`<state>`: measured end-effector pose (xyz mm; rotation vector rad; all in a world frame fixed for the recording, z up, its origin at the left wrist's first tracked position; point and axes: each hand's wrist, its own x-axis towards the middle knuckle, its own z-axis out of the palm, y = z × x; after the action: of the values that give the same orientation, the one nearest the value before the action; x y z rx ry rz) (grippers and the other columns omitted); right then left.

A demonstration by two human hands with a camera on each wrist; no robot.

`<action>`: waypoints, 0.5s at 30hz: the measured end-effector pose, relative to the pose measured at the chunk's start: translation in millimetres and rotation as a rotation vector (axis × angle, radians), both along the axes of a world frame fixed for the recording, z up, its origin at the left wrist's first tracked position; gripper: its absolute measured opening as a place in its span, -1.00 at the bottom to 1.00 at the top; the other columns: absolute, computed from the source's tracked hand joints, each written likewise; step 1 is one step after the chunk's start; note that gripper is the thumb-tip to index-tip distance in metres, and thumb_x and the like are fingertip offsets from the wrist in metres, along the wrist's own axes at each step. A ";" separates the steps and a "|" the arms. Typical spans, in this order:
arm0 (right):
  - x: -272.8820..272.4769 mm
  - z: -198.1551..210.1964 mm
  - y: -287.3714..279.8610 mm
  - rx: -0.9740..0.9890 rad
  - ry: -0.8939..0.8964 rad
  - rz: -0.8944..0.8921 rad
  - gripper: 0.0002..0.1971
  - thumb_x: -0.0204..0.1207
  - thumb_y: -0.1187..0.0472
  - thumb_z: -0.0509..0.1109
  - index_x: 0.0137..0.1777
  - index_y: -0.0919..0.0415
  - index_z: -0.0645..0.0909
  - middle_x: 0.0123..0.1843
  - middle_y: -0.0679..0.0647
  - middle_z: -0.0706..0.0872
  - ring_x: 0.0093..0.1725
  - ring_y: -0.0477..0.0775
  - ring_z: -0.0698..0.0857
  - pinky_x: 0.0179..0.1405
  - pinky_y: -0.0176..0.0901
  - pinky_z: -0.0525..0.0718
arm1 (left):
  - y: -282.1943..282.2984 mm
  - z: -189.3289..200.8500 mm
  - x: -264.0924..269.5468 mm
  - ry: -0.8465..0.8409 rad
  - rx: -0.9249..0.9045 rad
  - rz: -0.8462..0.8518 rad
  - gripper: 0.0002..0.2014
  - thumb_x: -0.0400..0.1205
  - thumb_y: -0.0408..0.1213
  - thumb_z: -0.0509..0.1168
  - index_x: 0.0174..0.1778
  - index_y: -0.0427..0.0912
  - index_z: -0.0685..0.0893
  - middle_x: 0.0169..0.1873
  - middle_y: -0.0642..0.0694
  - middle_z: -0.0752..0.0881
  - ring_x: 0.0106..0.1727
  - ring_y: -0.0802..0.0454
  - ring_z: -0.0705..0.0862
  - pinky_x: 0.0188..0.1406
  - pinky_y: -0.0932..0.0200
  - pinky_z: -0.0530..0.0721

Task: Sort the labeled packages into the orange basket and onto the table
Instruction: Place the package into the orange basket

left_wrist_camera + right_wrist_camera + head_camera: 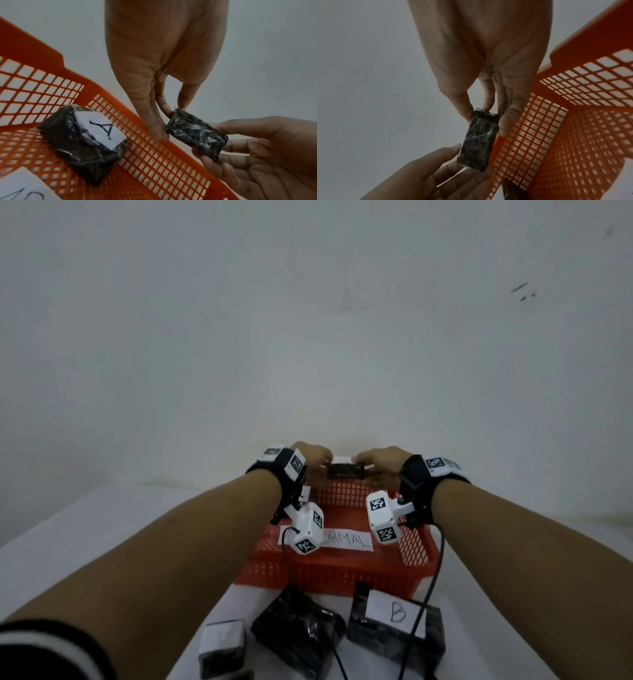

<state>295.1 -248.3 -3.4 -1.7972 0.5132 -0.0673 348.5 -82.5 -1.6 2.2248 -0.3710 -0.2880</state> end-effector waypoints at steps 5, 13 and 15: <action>10.2 -7.3 8.2 -0.055 0.032 0.003 -0.78 0.59 0.26 0.57 -0.12 0.41 0.64 0.01 0.38 0.83 -0.17 0.31 0.82 0.04 0.17 0.86 | -10.9 -18.8 35.3 -0.122 0.278 -0.027 -0.66 0.67 -0.11 0.45 0.30 -0.17 0.71 0.22 -0.21 0.81 0.04 -0.19 0.77 0.05 0.10 0.73; 27.0 -42.3 6.3 -0.255 0.044 -0.021 -0.79 0.53 0.22 0.58 -0.20 0.38 0.71 0.00 0.35 0.88 0.04 0.40 0.88 0.17 0.23 0.83 | -32.3 -72.6 85.4 -0.168 0.519 -0.006 -0.83 0.55 -0.25 0.47 0.03 0.02 0.71 -0.21 -0.09 0.74 -0.21 -0.15 0.80 -0.01 -0.05 0.86; 29.6 -47.7 6.8 -0.283 0.033 -0.034 -0.78 0.51 0.23 0.57 -0.10 0.45 0.78 -0.05 0.38 0.89 0.01 0.41 0.90 0.08 0.20 0.85 | -33.0 -72.9 87.5 -0.163 0.511 -0.037 -0.88 0.56 -0.28 0.42 -0.02 0.00 0.71 -0.25 -0.11 0.72 -0.23 -0.16 0.79 -0.02 -0.07 0.87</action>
<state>324.8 -241.5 -51.1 -2.0682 0.5799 -0.1397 436.0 -115.5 -74.5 2.7566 -0.4664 -0.2406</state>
